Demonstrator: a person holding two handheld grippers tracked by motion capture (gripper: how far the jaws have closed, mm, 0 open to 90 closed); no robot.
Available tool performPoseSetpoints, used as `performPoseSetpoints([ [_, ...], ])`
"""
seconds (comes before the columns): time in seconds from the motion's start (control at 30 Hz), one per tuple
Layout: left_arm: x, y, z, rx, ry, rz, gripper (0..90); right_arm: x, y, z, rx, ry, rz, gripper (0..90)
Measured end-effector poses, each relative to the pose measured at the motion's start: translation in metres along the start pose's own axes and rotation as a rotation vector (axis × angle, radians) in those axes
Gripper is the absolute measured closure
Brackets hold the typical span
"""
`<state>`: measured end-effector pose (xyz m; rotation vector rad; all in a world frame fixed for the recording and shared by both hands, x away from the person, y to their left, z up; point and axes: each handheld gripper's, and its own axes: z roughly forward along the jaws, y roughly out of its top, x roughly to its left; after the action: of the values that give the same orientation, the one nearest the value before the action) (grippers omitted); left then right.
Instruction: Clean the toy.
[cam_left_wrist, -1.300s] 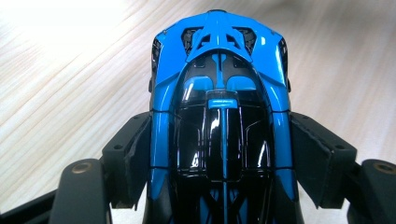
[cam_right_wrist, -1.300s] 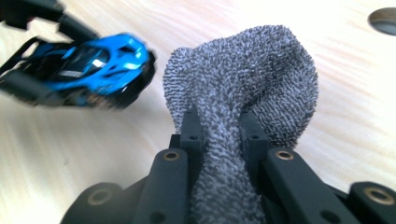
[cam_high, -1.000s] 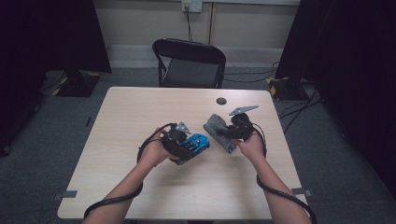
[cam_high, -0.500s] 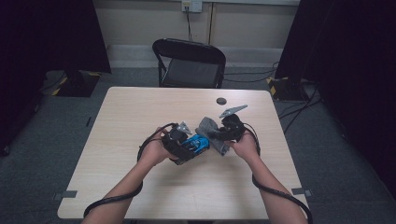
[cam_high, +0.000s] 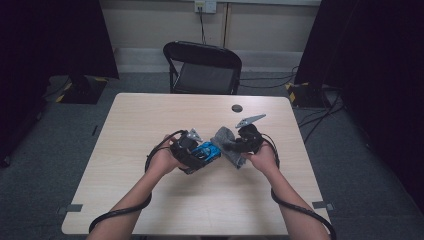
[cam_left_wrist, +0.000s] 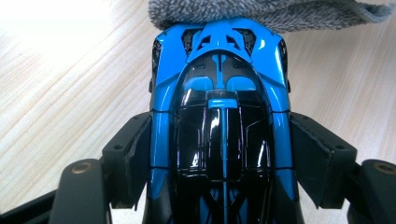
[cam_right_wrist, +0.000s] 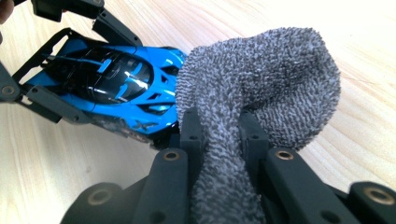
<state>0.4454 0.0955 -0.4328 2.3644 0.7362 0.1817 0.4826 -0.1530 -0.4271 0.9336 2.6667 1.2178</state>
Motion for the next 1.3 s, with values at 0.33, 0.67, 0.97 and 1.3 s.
performPoseSetpoints([
  [0.33,0.006,-0.003,0.0,-0.001,0.012,-0.029,28.2,0.004,-0.006,-0.001,-0.005,0.007,0.007,76.8],
  [0.67,0.014,-0.006,0.0,-0.007,0.033,-0.055,28.2,0.003,-0.013,-0.002,-0.003,0.024,0.02,76.8],
  [0.97,0.017,-0.006,0.001,-0.003,0.048,-0.061,28.2,0.011,-0.017,0.002,0.003,0.059,0.01,76.8],
  [1.3,0.019,-0.007,-0.005,-0.027,0.032,-0.065,28.2,0.007,-0.022,-0.019,-0.012,0.06,0.017,76.7],
])
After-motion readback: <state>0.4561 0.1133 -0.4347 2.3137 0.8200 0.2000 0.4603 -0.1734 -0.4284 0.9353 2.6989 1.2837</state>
